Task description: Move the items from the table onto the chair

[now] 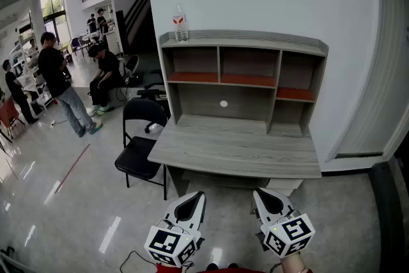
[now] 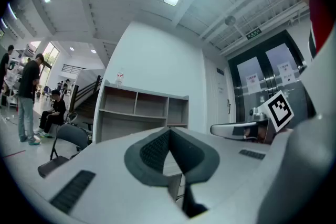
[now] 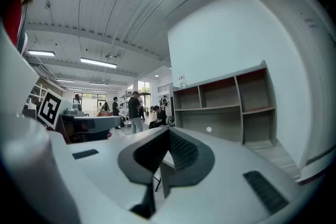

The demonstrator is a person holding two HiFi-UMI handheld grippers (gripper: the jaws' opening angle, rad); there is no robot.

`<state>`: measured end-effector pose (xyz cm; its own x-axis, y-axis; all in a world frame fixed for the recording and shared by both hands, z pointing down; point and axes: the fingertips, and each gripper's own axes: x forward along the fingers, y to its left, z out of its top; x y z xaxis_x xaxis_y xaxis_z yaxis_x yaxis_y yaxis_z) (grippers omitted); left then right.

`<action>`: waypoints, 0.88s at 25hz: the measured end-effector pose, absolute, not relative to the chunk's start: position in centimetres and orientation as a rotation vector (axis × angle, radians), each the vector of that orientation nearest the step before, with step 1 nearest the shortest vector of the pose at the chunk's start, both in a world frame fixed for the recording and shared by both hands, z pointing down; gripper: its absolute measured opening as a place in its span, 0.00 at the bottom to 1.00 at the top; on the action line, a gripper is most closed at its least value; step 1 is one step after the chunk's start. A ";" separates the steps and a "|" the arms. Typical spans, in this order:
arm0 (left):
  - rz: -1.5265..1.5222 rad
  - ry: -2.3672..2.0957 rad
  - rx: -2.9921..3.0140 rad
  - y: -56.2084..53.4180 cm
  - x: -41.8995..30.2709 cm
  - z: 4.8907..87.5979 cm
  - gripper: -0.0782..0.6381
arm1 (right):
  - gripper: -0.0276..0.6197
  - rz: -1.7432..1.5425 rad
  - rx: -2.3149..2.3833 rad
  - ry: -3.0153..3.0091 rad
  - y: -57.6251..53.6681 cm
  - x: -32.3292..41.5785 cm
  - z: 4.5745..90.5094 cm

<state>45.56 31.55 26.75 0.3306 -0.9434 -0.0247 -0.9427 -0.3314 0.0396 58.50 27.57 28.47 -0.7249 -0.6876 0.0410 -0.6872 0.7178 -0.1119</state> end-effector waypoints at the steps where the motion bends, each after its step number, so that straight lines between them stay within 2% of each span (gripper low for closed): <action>1: -0.067 -1.807 2.547 31.5 45.6 26.8 0.12 | 0.06 -0.187 -1.164 2.908 27.6 58.6 28.5; 22: -0.093 -1.801 2.476 30.9 46.5 28.1 0.12 | 0.06 -0.269 -1.119 2.916 26.8 60.2 29.8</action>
<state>46.55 30.89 28.05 0.3076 -0.9515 -0.0034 -0.9468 -0.3064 0.0989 60.24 26.77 29.82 -0.7452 -0.6646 0.0552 -0.6635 0.7305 -0.1619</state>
